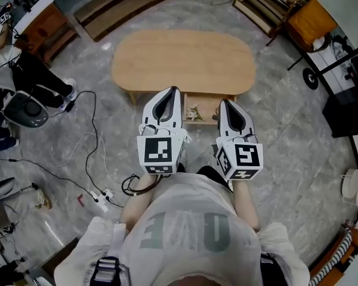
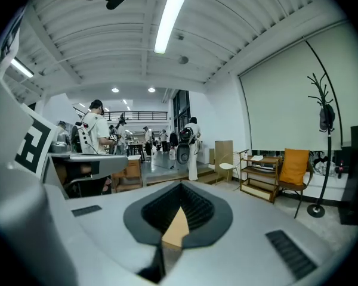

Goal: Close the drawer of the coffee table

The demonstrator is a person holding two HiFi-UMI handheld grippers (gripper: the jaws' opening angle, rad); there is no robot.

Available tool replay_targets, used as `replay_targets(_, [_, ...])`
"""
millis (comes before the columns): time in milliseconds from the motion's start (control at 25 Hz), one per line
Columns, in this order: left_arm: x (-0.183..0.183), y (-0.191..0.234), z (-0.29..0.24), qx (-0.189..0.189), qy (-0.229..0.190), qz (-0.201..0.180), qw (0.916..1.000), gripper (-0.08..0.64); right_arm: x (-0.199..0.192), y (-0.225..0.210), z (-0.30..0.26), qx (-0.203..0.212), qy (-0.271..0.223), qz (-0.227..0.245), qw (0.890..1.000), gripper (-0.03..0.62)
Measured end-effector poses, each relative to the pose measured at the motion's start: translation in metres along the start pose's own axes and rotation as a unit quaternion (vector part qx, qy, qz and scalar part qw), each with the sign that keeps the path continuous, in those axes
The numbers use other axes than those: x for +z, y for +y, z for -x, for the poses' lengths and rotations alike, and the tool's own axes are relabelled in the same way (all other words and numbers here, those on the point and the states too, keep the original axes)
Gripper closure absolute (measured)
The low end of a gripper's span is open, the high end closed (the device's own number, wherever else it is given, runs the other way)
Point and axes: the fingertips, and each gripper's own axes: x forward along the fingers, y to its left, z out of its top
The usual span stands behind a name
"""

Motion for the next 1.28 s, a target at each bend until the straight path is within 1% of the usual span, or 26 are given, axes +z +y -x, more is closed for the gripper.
replay_targets(120, [0.005, -0.004, -0.028, -0.007, 0.0, 0.002, 1.0, 0.552, 0.005, -0.017, -0.021, -0.007, 0.002, -0.01, 1.0, 0.588])
replay_targets(200, [0.006, -0.012, -0.042, -0.013, 0.003, 0.005, 0.9999, 0.554, 0.006, -0.028, -0.028, -0.007, 0.005, -0.01, 1.0, 0.586])
replay_targets(280, [0.008, -0.021, -0.056, -0.014, 0.003, 0.0, 0.9999, 0.554, 0.006, -0.042, -0.036, -0.005, 0.006, -0.012, 1.0, 0.588])
replay_targets(360, [0.006, -0.026, -0.066, -0.005, 0.007, 0.004, 1.0, 0.554, 0.003, -0.054, -0.041, -0.004, 0.009, -0.026, 1.0, 0.588])
replay_targets(440, [0.0, -0.031, -0.069, 0.007, 0.013, 0.019, 0.9997, 0.554, 0.0, -0.064, -0.041, -0.001, 0.011, -0.038, 0.999, 0.588])
replay_targets(520, [-0.004, -0.033, -0.073, 0.015, 0.017, 0.028, 0.9993, 0.554, 0.001, -0.071, -0.042, -0.001, 0.01, -0.037, 0.999, 0.588])
replay_targets(640, [-0.01, -0.034, -0.082, 0.015, 0.021, 0.024, 0.9994, 0.554, -0.002, -0.08, -0.051, -0.002, 0.012, -0.036, 0.999, 0.588])
replay_targets(800, [-0.029, -0.03, -0.098, 0.017, 0.019, 0.016, 0.9995, 0.554, -0.02, -0.094, -0.057, -0.002, 0.021, -0.02, 1.0, 0.588])
replay_targets(880, [-0.042, -0.03, -0.118, 0.016, 0.009, 0.013, 0.9997, 0.554, -0.037, -0.106, -0.069, 0.004, 0.031, -0.012, 0.999, 0.588])
replay_targets(960, [-0.06, -0.03, -0.136, 0.018, 0.002, 0.023, 0.9996, 0.554, -0.06, -0.116, -0.085, 0.012, 0.045, -0.001, 0.999, 0.588])
replay_targets(1040, [-0.084, -0.025, -0.151, 0.023, 0.004, 0.034, 0.9992, 0.554, -0.086, -0.121, -0.104, 0.02, 0.05, 0.004, 0.999, 0.588])
replay_targets(1160, [-0.13, -0.019, -0.167, 0.025, 0.018, 0.045, 0.9985, 0.554, -0.128, -0.123, -0.128, 0.029, 0.057, 0.0, 0.998, 0.588])
replay_targets(1280, [-0.188, -0.027, -0.172, 0.024, 0.044, 0.049, 0.9975, 0.554, -0.179, -0.129, -0.138, 0.03, 0.082, 0.005, 0.996, 0.588])
